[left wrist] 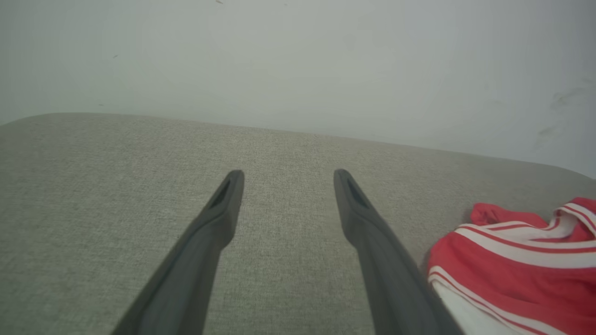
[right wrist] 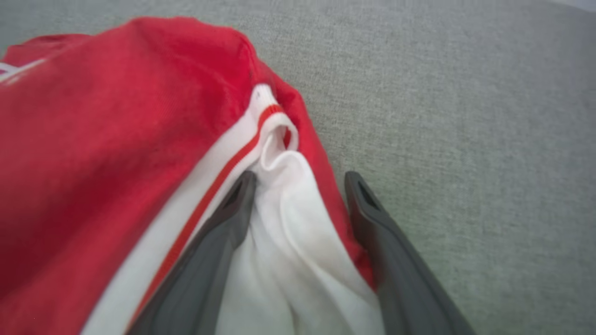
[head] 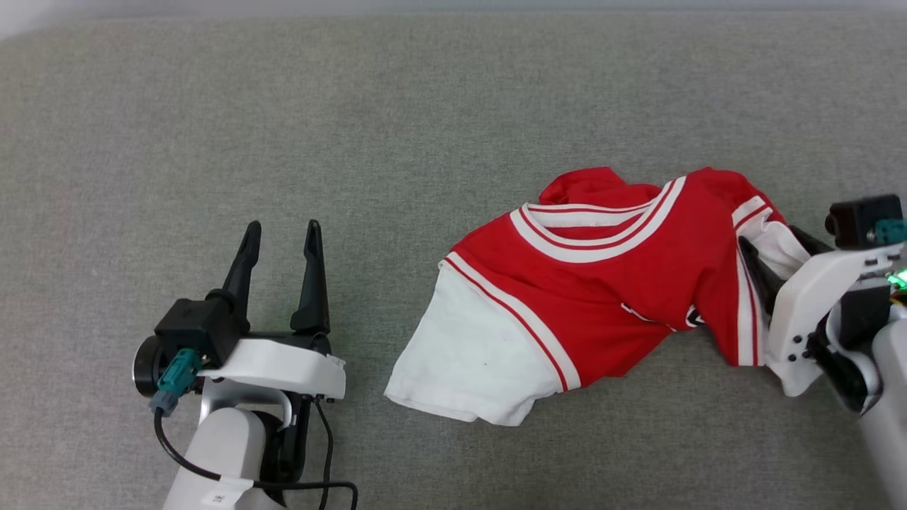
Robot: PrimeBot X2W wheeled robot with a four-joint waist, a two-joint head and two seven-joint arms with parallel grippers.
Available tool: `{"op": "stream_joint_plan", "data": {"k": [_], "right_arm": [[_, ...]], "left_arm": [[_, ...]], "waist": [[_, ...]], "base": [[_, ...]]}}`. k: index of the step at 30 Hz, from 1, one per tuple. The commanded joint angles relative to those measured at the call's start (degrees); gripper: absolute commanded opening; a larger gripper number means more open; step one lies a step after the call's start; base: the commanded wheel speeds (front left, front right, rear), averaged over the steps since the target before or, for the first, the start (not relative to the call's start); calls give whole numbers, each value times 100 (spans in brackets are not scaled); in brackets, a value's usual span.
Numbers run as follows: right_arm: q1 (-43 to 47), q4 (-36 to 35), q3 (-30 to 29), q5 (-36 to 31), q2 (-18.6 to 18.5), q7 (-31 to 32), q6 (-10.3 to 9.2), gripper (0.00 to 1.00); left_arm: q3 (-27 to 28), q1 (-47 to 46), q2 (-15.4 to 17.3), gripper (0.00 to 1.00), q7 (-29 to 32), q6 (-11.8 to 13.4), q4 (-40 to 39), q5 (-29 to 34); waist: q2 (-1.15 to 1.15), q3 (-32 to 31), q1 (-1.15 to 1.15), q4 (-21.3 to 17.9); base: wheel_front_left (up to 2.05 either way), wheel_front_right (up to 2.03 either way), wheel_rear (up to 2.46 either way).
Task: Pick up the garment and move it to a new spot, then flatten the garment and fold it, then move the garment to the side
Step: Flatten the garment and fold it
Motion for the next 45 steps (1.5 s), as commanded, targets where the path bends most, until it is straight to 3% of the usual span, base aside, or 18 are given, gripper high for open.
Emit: {"op": "stream_joint_plan", "data": {"k": [1, 8, 14, 24, 30, 35, 45], "right_arm": [[141, 131, -126, -111, 169, -397, -2, 100], [601, 246, -905, -697, 716, -1895, -3, 100], [1385, -389, -1293, -1178, 1207, -2465, -3, 100], [2558, -1949, -1411, -1509, 1702, -2085, -4, 100], [2945, -2633, -1370, -1557, 1820, -1881, -3, 100], [3237, -3141, -1340, -1531, 1911, -1700, -3, 100], [3137, -3287, -1171, -1354, 1963, -1634, -3, 100]], "left_arm": [[46, 85, -25, 100, -14, -36, 58, 19], [212, 342, -11, 100, -14, -68, 180, 54], [278, 702, 56, 100, -14, -66, 302, 56], [266, 1130, 155, 100, 146, 0, 372, -7], [185, 1181, 213, 100, 373, -11, 340, 9], [-112, 958, 285, 100, 1365, -214, 412, -84], [-764, 421, 522, 100, 4270, -660, 571, -565]], "waist": [[0, -100, -1, -77], [0, -615, -1, -205], [0, -1162, -1, -310], [0, -1599, -1, -479], [0, -1670, -1, -551], [0, -1659, -1, -590], [0, -1304, -1, -868]], "base": [[0, 0, 0], [0, 0, 0], [0, 0, 0], [0, 0, 0], [0, 0, 0], [0, 0, 0], [0, 0, 0]]}}
